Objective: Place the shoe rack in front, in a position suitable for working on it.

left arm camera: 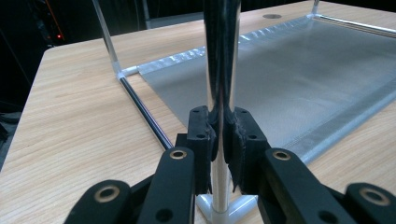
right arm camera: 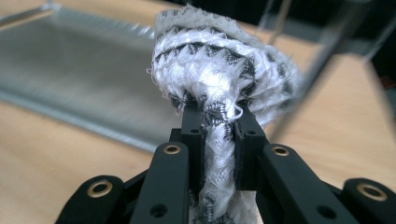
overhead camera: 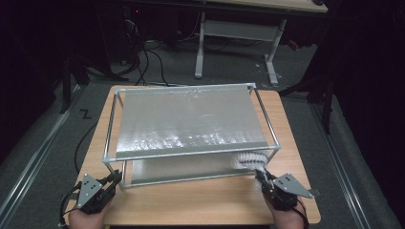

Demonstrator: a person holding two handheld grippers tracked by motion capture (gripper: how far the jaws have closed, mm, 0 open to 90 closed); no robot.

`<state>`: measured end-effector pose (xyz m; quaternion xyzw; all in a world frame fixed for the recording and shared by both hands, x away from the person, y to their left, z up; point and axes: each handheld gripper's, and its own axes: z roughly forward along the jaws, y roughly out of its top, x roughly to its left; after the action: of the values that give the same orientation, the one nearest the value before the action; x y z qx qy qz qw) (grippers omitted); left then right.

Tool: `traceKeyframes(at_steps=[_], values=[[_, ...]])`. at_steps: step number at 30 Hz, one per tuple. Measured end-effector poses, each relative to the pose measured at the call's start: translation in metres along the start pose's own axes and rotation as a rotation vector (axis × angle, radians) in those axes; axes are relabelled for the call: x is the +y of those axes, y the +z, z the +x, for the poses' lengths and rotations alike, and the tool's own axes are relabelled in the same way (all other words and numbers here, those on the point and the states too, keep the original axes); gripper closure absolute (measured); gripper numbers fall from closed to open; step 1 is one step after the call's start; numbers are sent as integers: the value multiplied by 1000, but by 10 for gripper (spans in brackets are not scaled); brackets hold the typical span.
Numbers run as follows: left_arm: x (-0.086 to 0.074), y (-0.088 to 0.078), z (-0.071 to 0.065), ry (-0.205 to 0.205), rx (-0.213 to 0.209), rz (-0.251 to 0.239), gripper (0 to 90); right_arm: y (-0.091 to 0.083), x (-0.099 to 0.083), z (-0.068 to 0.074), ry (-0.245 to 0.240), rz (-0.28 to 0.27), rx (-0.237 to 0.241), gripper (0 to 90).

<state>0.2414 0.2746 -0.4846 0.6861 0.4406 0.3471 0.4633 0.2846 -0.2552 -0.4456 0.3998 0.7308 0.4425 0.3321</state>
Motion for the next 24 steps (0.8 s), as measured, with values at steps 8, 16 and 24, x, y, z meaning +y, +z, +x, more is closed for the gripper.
traceKeyframes(at_steps=[8,16,24], values=[[-1,3,0,-2,2,-2,795,-26,22,-5,-55,-132,-97,787],[-1,3,0,-2,6,1,794,-7,17,-11,-84,-85,-136,786],[-2,3,-1,5,5,-2,794,18,-8,-15,-73,46,-103,785]])
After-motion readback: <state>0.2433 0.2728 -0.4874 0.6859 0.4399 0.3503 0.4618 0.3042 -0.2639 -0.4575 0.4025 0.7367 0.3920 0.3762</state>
